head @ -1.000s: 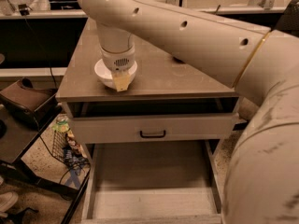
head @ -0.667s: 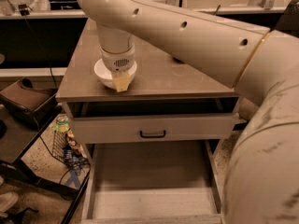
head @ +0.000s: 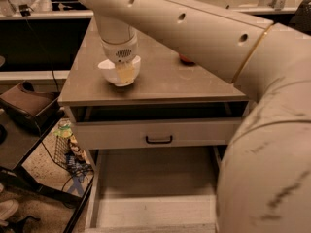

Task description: Move white bowl near 7up can

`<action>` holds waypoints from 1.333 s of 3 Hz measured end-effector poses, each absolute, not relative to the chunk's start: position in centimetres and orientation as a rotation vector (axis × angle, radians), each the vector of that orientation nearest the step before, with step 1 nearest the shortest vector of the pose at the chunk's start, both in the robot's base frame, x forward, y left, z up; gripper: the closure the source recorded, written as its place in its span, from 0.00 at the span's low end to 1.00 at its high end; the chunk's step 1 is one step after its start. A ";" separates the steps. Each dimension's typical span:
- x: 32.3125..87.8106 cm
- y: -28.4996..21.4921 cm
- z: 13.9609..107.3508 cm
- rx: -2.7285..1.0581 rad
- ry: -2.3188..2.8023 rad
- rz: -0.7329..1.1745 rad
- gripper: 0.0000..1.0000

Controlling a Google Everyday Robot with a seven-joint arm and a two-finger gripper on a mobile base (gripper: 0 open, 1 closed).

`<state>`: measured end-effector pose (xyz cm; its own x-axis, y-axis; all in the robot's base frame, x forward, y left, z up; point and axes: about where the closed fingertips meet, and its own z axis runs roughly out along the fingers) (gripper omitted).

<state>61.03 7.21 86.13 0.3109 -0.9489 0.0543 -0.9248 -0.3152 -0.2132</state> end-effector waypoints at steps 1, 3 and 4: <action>63.3 6.6 89.1 -2.414 1.732 -0.352 1.00; 71.6 5.9 93.2 -2.397 1.678 -0.487 1.00; 73.6 5.6 96.1 -2.306 1.656 -0.520 1.00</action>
Offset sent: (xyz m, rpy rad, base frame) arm 0.1194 -0.0275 0.1232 -0.0519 -0.2099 -0.0143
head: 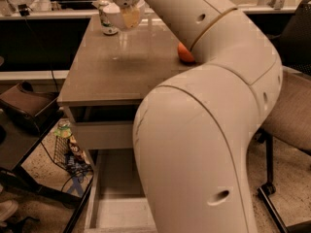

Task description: Move white bowl near 7up can

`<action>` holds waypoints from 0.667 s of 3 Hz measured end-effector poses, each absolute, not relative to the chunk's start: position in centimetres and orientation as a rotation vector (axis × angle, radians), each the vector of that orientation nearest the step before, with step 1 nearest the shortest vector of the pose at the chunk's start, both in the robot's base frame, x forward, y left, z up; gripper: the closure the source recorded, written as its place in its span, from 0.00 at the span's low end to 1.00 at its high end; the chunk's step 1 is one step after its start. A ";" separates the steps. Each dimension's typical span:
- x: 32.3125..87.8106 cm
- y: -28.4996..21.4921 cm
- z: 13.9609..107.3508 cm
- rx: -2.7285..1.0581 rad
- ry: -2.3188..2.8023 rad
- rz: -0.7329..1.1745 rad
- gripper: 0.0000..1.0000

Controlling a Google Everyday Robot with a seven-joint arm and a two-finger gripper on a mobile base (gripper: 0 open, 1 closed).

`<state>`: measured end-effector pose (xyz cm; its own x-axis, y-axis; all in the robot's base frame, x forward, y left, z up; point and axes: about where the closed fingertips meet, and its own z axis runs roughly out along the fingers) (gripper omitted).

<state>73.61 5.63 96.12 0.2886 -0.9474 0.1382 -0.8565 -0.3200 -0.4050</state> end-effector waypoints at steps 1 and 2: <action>74.0 6.0 95.8 -2.302 1.644 -0.525 1.00; 74.4 6.1 95.4 -2.251 1.624 -0.475 1.00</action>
Offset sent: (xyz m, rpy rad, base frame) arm 0.0050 -0.0004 -0.0111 0.1716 -0.0403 0.0141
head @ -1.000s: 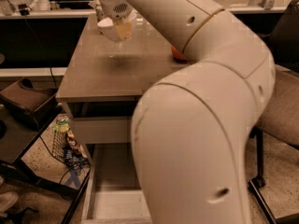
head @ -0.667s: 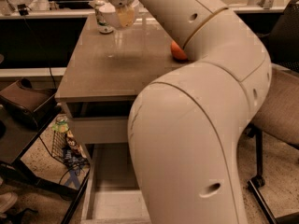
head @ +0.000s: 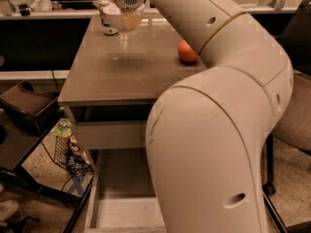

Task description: Move white bowl near 7up can

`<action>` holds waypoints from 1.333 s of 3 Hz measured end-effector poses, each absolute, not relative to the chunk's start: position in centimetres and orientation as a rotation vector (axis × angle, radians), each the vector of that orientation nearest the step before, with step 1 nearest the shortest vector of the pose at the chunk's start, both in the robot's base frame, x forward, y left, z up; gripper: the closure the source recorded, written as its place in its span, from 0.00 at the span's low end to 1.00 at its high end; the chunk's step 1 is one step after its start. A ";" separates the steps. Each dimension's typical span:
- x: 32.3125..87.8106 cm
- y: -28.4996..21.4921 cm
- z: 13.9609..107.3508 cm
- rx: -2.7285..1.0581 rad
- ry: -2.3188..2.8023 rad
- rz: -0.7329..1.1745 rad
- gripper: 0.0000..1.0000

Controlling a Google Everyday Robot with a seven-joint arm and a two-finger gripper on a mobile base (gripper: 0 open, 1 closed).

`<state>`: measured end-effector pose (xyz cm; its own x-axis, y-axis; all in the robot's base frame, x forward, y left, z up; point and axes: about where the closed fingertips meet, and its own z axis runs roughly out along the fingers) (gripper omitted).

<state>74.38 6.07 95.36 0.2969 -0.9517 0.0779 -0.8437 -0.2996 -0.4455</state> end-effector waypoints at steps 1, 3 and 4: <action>76.2 5.9 95.3 -2.174 1.554 -0.439 1.00; 82.7 5.5 94.7 -2.124 1.445 -0.534 1.00; 82.7 5.5 94.6 -2.125 1.445 -0.534 1.00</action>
Offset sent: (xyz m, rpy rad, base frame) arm 0.0796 -0.0105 0.0240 0.2420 -0.2348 0.1168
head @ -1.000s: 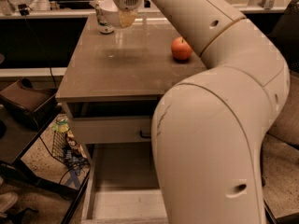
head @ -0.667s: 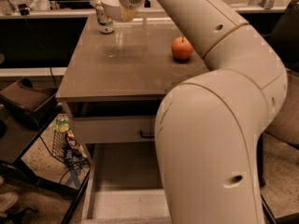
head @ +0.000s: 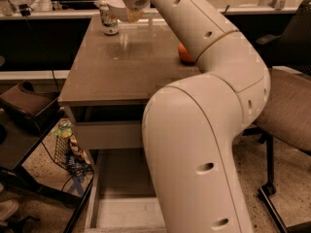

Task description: Move white bowl near 7up can

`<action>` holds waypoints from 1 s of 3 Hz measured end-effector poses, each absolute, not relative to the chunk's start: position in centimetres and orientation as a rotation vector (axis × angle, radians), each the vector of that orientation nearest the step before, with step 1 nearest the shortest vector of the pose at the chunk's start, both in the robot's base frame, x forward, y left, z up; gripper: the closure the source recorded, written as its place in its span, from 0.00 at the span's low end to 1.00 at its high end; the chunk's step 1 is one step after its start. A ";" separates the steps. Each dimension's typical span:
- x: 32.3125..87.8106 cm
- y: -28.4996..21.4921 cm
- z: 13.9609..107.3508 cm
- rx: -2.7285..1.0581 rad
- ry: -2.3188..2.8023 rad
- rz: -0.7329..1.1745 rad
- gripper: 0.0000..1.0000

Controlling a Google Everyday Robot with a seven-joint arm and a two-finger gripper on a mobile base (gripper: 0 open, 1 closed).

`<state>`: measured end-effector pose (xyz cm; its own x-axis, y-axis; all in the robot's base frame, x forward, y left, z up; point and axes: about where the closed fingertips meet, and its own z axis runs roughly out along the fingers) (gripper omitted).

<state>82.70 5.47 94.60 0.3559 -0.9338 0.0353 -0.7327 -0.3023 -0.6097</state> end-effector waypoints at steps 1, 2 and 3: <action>84.3 4.3 93.0 -2.093 1.457 -0.512 1.00; 86.2 3.1 91.1 -2.092 1.457 -0.502 1.00; 87.5 2.1 89.1 -2.114 1.467 -0.497 1.00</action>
Offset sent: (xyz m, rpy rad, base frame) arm 0.0903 -0.0465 -0.0319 0.0496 -0.0090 -0.0088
